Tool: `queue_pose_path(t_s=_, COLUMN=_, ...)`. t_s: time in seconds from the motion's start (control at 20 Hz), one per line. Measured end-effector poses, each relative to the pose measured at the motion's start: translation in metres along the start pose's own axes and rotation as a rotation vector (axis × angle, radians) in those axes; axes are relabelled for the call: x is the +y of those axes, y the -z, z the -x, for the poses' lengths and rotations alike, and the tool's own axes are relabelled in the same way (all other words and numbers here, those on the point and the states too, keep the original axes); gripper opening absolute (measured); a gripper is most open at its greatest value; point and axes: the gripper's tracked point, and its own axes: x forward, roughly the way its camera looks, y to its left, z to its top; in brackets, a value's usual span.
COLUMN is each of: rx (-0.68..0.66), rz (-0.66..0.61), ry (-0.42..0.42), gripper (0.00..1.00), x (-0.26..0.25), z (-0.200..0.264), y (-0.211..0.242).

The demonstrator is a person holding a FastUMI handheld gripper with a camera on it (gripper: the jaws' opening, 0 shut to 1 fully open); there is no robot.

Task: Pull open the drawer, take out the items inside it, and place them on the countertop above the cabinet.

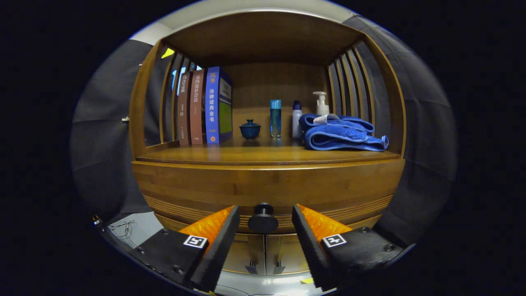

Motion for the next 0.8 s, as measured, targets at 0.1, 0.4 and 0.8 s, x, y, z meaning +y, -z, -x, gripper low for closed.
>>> queue_pose_path(t_s=0.1, rx=0.014, rz=-0.023, ry=-0.017, gripper=0.72, x=0.006, z=-0.006, y=0.004)
queue_pose_path(t_s=0.4, rx=0.043, rz=-0.027, ry=0.007, gripper=0.54, x=0.007, z=-0.008, y=0.011)
queue_pose_path(t_s=0.8, rx=0.097, rz=-0.027, ry=-0.012, gripper=0.37, x=0.004, z=-0.003, y=0.02)
